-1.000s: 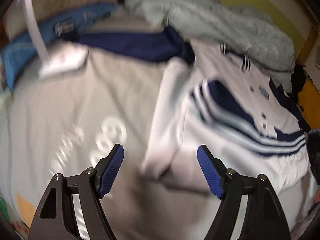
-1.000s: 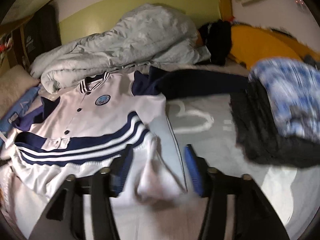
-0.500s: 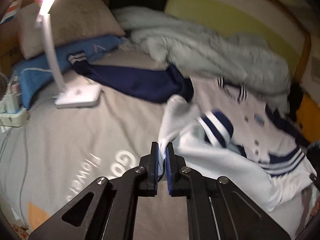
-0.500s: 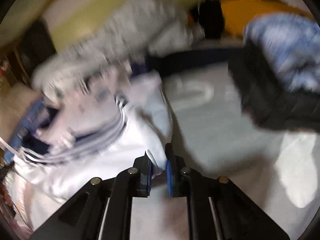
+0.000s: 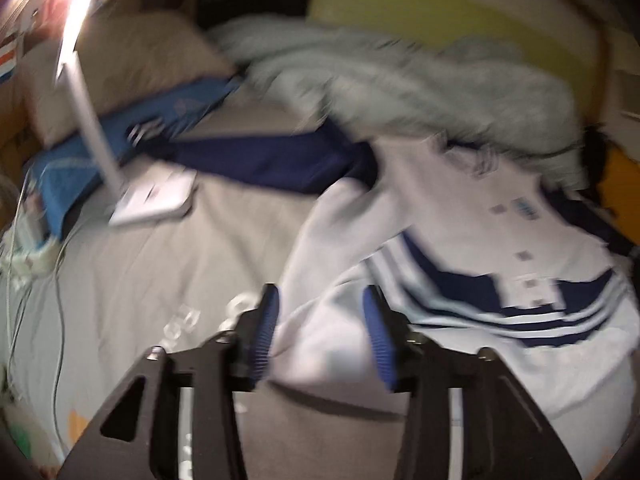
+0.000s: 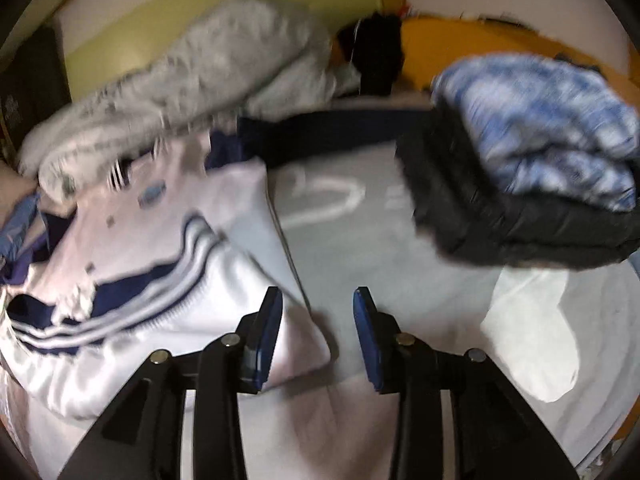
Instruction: Fold large clothes
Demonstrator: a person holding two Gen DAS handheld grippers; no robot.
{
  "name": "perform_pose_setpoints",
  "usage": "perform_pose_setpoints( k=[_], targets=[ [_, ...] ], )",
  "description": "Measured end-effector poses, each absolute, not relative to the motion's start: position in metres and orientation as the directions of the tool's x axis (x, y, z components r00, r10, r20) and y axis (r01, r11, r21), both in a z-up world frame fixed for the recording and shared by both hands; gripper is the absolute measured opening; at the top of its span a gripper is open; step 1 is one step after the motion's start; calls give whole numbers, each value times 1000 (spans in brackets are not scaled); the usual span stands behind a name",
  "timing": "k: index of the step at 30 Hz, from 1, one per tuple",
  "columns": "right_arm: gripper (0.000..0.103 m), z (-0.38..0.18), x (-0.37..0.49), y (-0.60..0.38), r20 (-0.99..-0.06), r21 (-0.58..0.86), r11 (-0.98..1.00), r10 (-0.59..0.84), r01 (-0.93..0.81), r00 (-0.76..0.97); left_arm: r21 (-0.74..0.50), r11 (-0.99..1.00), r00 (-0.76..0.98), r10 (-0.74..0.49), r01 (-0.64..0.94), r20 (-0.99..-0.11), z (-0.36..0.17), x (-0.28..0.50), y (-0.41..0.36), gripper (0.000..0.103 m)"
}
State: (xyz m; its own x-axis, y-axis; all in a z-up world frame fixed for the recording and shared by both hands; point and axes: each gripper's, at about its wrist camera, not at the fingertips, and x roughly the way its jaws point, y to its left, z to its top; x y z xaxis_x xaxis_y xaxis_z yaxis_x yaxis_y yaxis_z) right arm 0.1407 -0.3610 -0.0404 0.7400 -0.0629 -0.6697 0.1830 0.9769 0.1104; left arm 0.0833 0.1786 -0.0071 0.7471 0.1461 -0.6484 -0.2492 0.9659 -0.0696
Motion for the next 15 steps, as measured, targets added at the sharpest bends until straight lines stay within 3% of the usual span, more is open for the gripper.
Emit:
perform_pose_setpoints(
  k=[3,5,12,15],
  targets=[
    [35,-36,134,-357,-634,130,982,-23,136,773,-31,989,786,98,-147,-611,1,79,153,58],
    [35,-34,132,-352,-622,140,982,-9,123,783,-17,995,784,63,-93,-618,-1,85,141,73],
    [36,-43,137,-314,-661,138,990,117,-34,742,-62,998,708,-32,-17,-706,-29,99,112,79],
    [51,-45,135,-296,-666,119,988,154,-100,730,-52,999,716,-33,-4,-697,-32,97,102,90]
  ],
)
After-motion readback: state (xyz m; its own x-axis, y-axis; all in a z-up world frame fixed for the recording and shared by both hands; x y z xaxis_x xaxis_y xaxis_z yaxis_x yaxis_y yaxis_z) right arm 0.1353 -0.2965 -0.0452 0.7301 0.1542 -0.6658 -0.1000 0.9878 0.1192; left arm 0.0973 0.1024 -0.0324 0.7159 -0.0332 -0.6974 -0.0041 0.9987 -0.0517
